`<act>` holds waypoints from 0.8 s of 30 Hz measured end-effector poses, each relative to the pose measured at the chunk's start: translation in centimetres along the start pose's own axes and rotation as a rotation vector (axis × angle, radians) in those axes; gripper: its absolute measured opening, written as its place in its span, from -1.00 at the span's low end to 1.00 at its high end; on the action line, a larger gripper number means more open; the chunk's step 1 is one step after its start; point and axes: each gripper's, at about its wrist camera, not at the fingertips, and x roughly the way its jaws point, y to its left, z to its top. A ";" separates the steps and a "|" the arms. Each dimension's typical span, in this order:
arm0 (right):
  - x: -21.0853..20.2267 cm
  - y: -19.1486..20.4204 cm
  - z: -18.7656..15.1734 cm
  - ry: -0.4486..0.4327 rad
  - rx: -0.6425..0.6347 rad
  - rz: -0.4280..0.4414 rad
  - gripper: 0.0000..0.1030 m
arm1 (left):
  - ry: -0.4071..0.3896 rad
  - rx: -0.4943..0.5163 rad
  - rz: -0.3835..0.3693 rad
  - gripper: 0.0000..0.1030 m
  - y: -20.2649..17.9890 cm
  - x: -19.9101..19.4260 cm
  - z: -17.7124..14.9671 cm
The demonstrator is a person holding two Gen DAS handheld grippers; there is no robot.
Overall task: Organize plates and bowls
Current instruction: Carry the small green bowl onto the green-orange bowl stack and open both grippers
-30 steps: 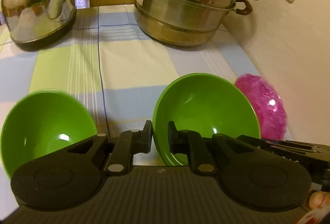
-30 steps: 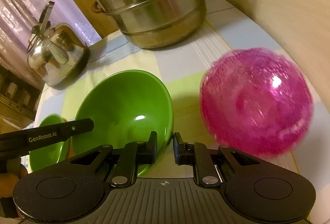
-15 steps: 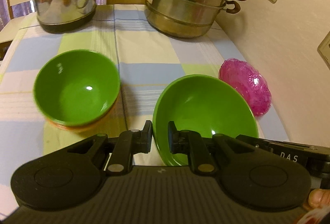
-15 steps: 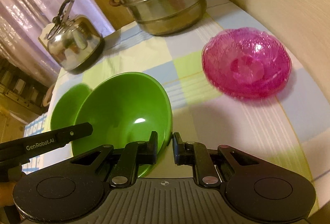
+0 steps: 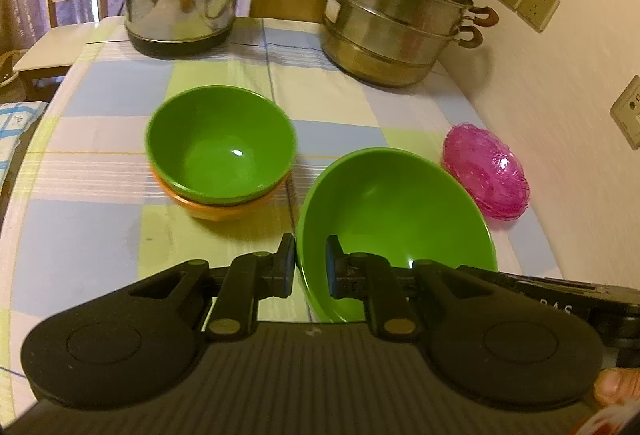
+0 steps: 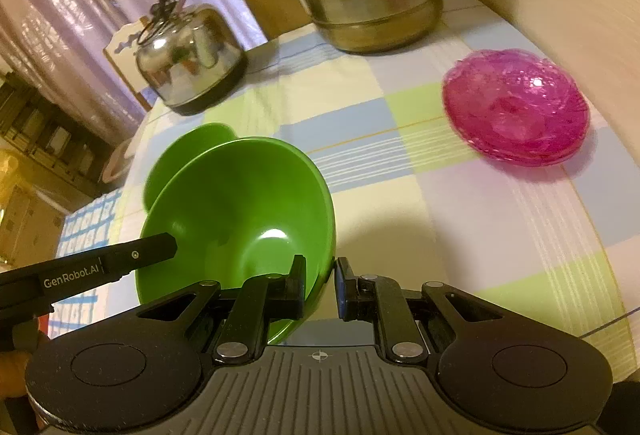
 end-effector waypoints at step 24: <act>1.9 6.4 2.3 0.009 -0.085 0.076 -0.71 | -0.041 -0.091 0.019 -0.74 6.4 -3.7 2.3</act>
